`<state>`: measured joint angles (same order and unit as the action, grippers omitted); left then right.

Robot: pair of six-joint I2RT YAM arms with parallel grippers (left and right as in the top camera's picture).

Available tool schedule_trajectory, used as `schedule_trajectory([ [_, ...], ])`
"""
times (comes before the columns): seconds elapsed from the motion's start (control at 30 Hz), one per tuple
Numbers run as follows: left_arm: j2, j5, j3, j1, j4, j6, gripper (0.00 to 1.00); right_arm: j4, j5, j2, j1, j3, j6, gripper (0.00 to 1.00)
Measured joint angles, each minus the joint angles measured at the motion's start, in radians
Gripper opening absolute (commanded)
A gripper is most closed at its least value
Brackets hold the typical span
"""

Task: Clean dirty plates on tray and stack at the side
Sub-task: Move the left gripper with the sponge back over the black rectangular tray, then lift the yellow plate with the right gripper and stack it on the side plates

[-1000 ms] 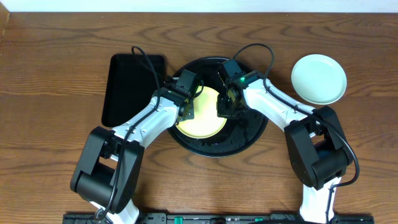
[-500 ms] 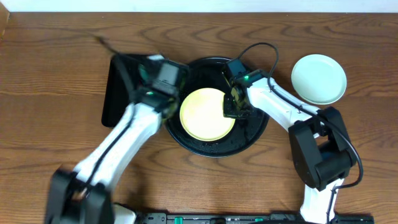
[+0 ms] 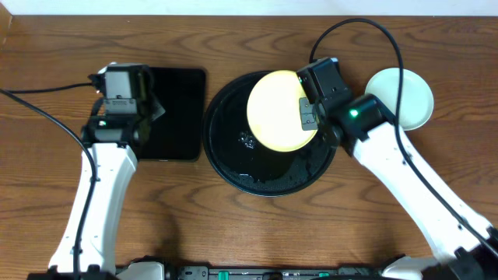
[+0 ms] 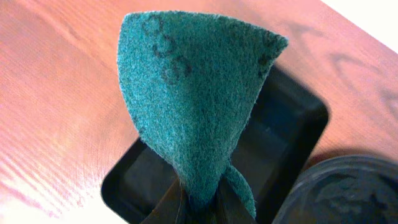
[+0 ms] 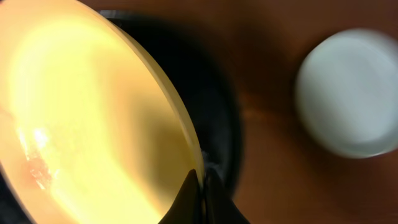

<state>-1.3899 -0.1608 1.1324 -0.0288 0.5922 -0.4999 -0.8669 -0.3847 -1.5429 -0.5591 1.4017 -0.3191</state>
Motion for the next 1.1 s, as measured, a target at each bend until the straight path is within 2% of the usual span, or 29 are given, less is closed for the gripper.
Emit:
schedule_trajectory([
  [0.2, -0.097, 0.079, -0.003, -0.056, 0.022, -0.001, 0.08, 0.059, -0.243, 0.031, -0.069, 0.0, 0.122, 0.01],
  [0.4, -0.195, 0.119, -0.007, -0.061, 0.021, 0.003, 0.08, 0.194, -0.408, 0.031, -0.133, 0.0, 0.327, 0.01],
  [0.57, -0.249, 0.142, -0.01, -0.061, -0.002, 0.015, 0.08, 0.343, -0.507, 0.031, -0.196, -0.001, 0.544, 0.01],
  [0.8, -0.277, 0.169, -0.011, -0.061, -0.013, 0.034, 0.08, 0.623, -0.701, 0.031, -0.287, 0.0, 0.955, 0.01],
  [0.9, -0.277, 0.175, -0.011, -0.061, -0.013, 0.034, 0.08, 0.685, -0.746, 0.032, -0.32, 0.0, 1.085, 0.01],
  [1.0, -0.277, 0.178, -0.011, -0.061, -0.013, 0.037, 0.08, 0.698, -0.769, 0.032, -0.339, 0.0, 1.158, 0.01],
  [1.1, -0.277, 0.179, -0.011, -0.061, -0.013, 0.037, 0.08, 0.693, -0.779, 0.032, -0.34, 0.0, 1.157, 0.01],
])
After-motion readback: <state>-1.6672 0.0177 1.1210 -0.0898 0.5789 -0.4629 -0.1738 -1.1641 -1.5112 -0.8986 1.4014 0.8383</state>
